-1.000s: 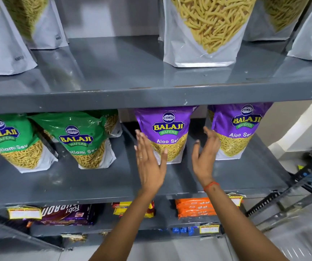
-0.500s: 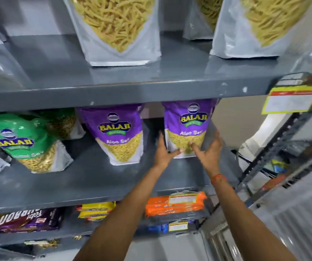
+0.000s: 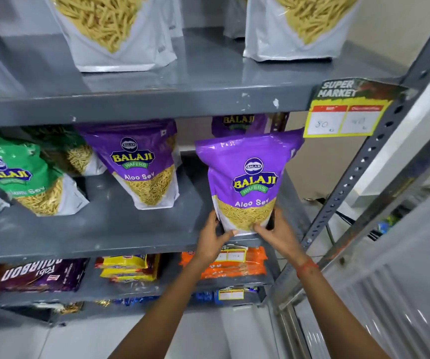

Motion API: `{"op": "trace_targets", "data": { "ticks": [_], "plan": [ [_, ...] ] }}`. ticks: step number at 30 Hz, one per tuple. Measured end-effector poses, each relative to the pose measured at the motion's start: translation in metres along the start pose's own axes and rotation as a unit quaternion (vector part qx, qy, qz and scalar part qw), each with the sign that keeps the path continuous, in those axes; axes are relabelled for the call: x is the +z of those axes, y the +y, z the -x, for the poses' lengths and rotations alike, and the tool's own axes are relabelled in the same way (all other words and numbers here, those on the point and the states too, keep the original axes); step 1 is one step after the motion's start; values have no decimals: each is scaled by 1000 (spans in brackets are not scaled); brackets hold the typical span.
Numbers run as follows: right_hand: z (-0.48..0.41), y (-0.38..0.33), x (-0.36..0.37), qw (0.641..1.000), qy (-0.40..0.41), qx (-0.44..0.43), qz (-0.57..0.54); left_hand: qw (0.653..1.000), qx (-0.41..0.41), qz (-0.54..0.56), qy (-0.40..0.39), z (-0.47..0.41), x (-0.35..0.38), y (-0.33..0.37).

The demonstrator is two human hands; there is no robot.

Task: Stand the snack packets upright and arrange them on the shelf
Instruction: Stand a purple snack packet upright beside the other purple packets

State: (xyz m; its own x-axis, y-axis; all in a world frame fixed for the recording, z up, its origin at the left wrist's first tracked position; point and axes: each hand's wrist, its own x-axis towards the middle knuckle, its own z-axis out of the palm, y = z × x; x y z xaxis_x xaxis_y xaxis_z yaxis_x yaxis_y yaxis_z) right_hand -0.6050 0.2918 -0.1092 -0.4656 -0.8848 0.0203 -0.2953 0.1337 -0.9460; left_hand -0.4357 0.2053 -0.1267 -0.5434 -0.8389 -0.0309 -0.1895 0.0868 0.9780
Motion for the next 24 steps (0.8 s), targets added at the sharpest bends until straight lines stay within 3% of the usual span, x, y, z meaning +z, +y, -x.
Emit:
{"op": "trace_targets", "data": {
  "ticks": [16, 18, 20, 21, 22, 24],
  "plan": [
    [19, -13, -2, 1000, -12, 15, -22, 999, -25, 6, -41, 12, -5, 16],
    [29, -24, 2, 999, 45, 0, 6, 999, -20, 5, -36, 16, -6, 22],
    [43, -42, 12, 975, 192, -96, 54, 1000, -7, -21, 11, 24, -9, 32],
    [49, -54, 20, 947, 264, -172, 65, 998, 20, -44, 46, 28, -12, 38],
    [52, -67, 30, 918, 309, -241, 61, 992, 63, -70, 85, 32, -16, 44],
    [54, -94, 56, 887, 313, -336, 42, 970, 157, -107, 155, 38, -30, 55]
  ]
}}
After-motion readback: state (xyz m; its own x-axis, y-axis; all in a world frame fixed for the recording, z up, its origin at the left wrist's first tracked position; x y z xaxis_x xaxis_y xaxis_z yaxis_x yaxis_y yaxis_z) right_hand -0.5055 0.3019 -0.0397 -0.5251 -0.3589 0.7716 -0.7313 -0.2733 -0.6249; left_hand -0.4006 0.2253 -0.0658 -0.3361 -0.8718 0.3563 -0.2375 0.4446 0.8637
